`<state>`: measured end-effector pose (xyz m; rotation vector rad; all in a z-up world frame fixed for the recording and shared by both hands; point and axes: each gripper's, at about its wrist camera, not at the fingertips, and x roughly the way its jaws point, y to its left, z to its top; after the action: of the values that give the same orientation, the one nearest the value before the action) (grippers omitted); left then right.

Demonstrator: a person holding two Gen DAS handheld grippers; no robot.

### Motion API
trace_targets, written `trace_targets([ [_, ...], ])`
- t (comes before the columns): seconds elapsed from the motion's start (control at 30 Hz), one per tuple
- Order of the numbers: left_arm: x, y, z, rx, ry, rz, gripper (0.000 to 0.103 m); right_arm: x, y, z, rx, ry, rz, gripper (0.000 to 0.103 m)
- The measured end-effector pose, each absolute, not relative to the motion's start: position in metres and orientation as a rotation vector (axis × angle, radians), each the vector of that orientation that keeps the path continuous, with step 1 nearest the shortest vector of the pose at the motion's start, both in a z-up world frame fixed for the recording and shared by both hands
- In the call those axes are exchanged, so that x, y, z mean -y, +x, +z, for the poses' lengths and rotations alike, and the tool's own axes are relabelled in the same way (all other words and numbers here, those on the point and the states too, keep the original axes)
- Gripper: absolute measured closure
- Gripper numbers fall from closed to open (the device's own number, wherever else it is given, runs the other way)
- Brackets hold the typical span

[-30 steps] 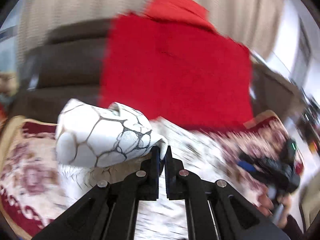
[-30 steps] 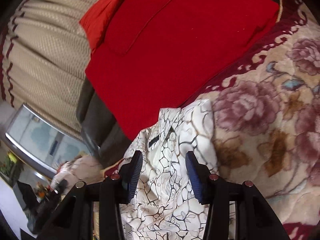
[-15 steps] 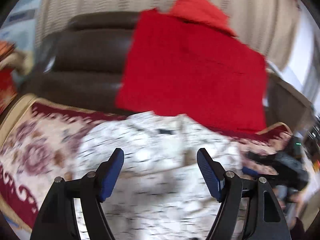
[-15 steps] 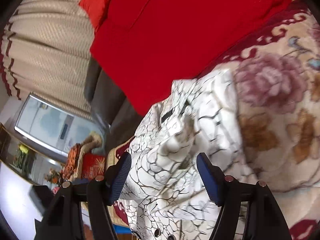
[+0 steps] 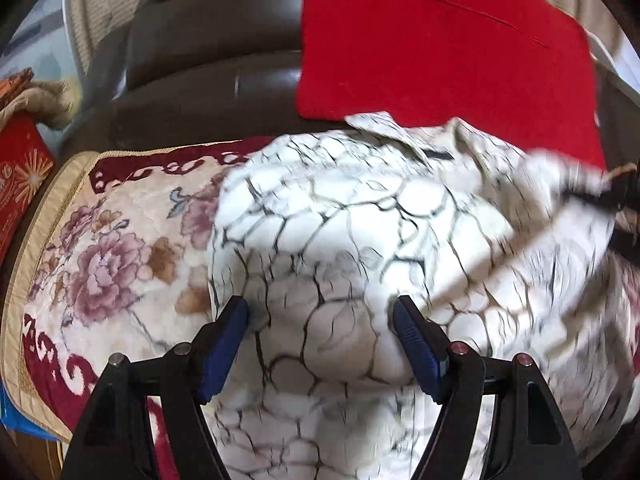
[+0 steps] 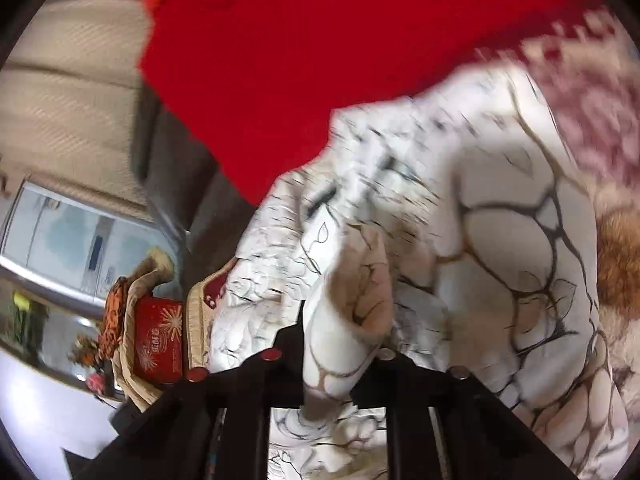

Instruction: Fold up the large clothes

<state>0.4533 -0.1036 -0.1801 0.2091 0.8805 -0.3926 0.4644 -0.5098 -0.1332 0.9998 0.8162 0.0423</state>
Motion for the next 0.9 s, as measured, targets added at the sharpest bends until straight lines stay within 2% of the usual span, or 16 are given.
trace_targets([
  [0.13, 0.091, 0.441, -0.168, -0.854, 0.068, -0.427, 0.028, 0.49, 0.422, -0.06, -0.512, 0.779, 0.19, 0.092],
  [0.23, 0.095, 0.43, -0.163, -0.772, -0.001, -0.403, 0.028, 0.481, 0.393, -0.039, -0.427, 0.622, 0.197, 0.092],
  [0.3, 0.1, 0.423, -0.168, -0.747, -0.051, -0.407, 0.027, 0.485, 0.386, -0.053, -0.483, 0.539, 0.097, 0.092],
  [0.4, 0.121, 0.414, -0.189, -0.797, 0.037, -0.419, 0.027, 0.507, 0.397, -0.105, -0.743, 0.479, -0.096, 0.086],
  [0.47, 0.132, 0.409, -0.192, -0.788, 0.151, -0.424, 0.027, 0.524, 0.4, -0.138, -0.91, 0.552, -0.121, 0.085],
  [0.5, 0.13, 0.407, -0.188, -0.759, 0.149, -0.433, 0.027, 0.533, 0.393, -0.139, -0.88, 0.628, -0.105, 0.082],
  [0.57, 0.12, 0.405, -0.176, -0.717, 0.077, -0.45, 0.027, 0.542, 0.38, -0.124, -0.809, 0.662, -0.138, 0.069],
  [0.6, 0.112, 0.405, -0.169, -0.688, 0.027, -0.454, 0.027, 0.545, 0.375, -0.114, -0.762, 0.654, -0.166, 0.057],
  [0.63, 0.107, 0.405, -0.165, -0.668, 0.0, -0.449, 0.027, 0.549, 0.367, -0.103, -0.692, 0.65, -0.201, 0.033],
  [0.67, 0.102, 0.406, -0.164, -0.656, -0.013, -0.435, 0.027, 0.551, 0.358, -0.091, -0.598, 0.658, -0.237, 0.028],
  [0.73, 0.101, 0.412, -0.167, -0.669, -0.007, -0.398, 0.026, 0.546, 0.349, -0.077, -0.476, 0.66, -0.219, 0.028],
  [0.83, 0.1, 0.427, -0.184, -0.746, 0.033, -0.331, 0.026, 0.513, 0.375, -0.079, -0.562, 0.571, -0.08, 0.034],
  [0.87, 0.101, 0.431, -0.192, -0.778, 0.047, -0.319, 0.022, 0.498, 0.385, -0.086, -0.611, 0.518, -0.065, 0.038],
  [0.9, 0.102, 0.436, -0.201, -0.826, 0.066, -0.309, 0.017, 0.489, 0.395, -0.096, -0.688, 0.475, -0.057, 0.053],
])
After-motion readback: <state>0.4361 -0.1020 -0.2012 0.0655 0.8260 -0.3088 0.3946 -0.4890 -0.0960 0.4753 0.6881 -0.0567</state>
